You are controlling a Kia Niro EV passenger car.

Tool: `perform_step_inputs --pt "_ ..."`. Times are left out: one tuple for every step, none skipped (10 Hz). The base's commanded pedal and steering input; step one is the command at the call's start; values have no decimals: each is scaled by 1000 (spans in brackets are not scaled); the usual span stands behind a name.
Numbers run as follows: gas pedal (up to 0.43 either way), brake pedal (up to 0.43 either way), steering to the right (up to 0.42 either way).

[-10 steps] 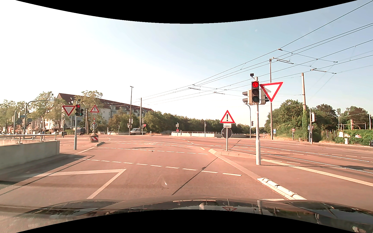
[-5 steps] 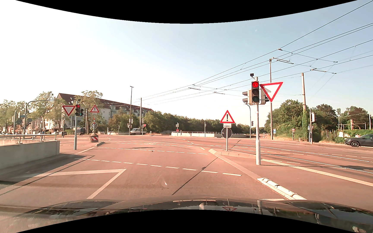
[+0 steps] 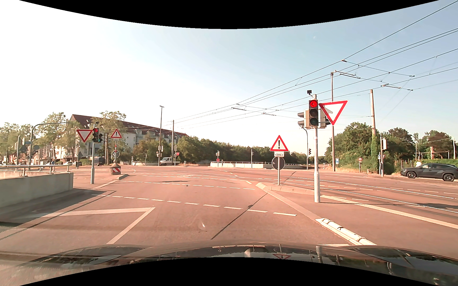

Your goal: Follow the waypoints while adhering to traffic rules and regulations

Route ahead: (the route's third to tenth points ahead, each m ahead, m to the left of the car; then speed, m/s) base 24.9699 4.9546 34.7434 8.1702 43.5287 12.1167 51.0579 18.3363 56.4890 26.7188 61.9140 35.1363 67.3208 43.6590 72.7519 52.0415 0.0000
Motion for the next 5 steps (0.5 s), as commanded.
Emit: perform_step_inputs --pt "0 232 -82" --pt "0 232 -82" --pt "0 232 -82" --pt "0 232 -82" --pt "0 232 -82"
